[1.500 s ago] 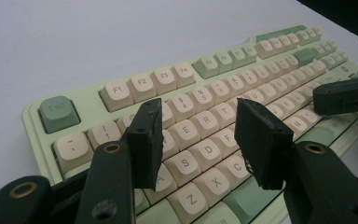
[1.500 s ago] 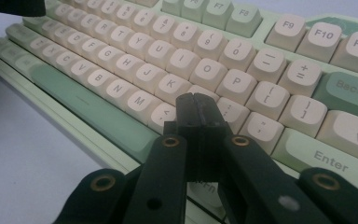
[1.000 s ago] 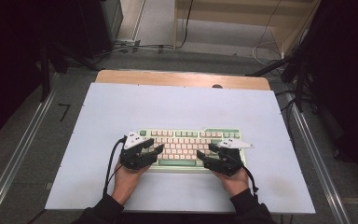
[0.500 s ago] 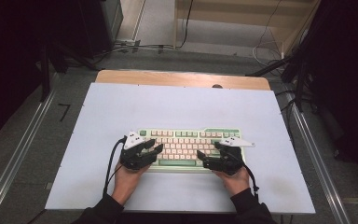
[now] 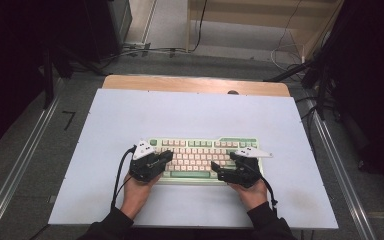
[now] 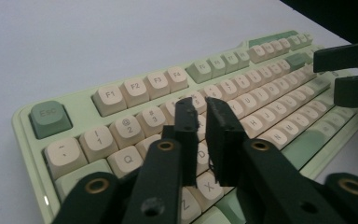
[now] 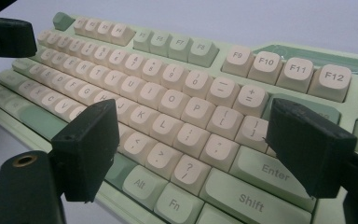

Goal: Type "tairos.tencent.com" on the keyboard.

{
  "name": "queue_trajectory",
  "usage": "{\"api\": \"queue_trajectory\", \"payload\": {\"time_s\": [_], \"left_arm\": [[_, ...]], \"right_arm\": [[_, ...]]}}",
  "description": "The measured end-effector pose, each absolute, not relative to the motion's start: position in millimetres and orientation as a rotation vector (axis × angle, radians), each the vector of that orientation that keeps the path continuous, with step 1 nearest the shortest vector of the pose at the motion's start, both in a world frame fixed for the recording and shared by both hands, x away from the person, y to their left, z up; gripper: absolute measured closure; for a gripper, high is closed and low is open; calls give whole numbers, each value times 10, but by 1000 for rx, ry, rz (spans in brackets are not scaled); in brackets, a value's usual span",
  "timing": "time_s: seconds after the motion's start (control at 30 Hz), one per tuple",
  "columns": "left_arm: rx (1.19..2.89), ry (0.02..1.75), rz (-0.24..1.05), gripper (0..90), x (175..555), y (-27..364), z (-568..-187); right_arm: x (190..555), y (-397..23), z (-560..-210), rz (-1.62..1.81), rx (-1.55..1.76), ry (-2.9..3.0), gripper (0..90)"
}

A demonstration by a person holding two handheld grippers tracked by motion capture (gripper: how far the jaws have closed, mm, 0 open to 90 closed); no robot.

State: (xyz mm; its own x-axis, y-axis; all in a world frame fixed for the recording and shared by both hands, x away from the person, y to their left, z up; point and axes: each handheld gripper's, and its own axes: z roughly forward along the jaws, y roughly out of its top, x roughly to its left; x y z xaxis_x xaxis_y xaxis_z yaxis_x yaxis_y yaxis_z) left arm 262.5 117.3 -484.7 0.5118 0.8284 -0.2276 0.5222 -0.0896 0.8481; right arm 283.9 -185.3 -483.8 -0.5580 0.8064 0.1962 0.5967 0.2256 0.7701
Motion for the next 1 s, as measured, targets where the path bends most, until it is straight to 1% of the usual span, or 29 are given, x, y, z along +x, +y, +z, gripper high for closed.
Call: {"api": "queue_trajectory", "payload": {"time_s": [0.07,0.4,0.6,1.0], "left_arm": [[1760,1135,378,900,2637,1151,-4846],[1792,1120,372,900,2720,1022,-4860],[1820,1140,353,900,2784,963,-4890],[1838,1171,346,900,2857,931,-4922]], "right_arm": [[2833,-1854,-4837,1243,1323,2253,163],[2796,-1910,-4842,1227,1342,2237,168],[2769,-1969,-4842,1218,1363,2217,169],[2740,-2026,-4847,1204,1382,2197,172]]}}
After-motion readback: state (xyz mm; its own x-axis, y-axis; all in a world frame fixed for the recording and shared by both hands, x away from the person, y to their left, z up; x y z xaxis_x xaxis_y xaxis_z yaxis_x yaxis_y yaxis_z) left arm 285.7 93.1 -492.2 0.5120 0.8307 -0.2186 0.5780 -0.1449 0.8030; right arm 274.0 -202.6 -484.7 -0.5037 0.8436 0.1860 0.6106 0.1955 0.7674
